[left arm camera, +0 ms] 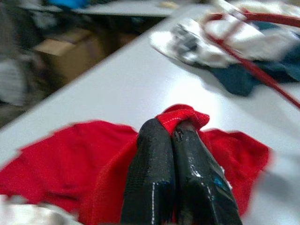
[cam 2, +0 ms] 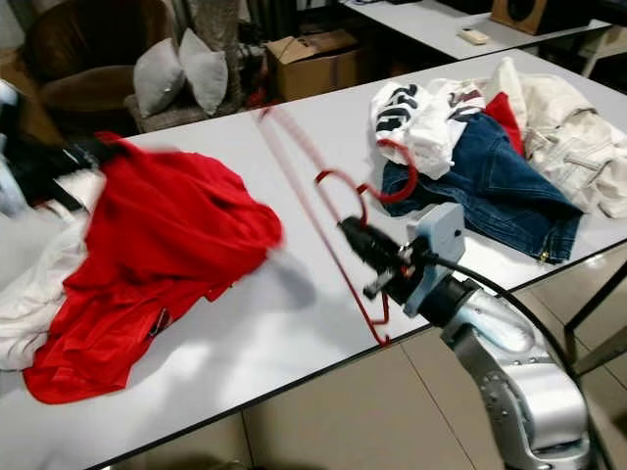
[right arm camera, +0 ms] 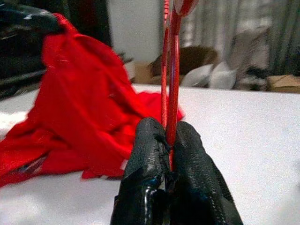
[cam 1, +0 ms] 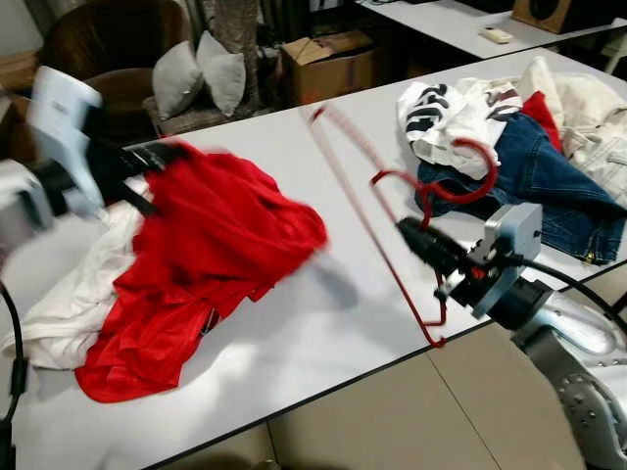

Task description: Hang hanger

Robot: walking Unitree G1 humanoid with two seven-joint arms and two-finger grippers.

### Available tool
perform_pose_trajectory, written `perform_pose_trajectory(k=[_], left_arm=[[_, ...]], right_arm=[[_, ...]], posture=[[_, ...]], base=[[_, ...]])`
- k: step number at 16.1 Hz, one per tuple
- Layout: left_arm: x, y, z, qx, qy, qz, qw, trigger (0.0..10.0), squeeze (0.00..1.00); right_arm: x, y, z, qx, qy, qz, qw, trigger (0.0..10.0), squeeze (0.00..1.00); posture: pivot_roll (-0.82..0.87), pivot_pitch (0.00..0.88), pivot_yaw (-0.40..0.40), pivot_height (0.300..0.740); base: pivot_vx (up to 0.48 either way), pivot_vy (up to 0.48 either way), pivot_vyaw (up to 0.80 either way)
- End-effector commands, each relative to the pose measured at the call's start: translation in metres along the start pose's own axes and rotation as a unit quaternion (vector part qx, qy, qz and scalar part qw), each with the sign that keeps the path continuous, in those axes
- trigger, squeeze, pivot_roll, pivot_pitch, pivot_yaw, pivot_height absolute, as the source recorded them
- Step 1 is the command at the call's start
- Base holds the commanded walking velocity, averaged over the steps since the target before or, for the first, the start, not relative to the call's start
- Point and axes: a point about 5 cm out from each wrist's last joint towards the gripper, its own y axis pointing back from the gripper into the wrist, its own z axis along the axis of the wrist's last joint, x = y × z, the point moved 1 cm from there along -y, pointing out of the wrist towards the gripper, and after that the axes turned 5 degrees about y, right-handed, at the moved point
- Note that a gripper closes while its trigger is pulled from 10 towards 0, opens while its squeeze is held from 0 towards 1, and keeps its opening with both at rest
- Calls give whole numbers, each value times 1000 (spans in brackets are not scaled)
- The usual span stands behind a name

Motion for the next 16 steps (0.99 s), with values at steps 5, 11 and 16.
perform_pose_trajectory(k=[5,11,16], left_arm=[[-17,5,-31,80,-13,-31,996,0,0],[-8,28,-42,131,-74,102,983,0,0],[-24,45,-37,148,-129,90,976,0,0]], right_arm=[[26,34,-17,127,-11,160,979,10000,0],[19,28,-45,226,24,91,970,10000,0],[16,23,-47,241,48,34,969,10000,0]], posture=[[-164,0,111,740],[-147,3,92,740],[-134,13,95,740]], base=[[0,0,0],[0,0,0],[0,0,0]])
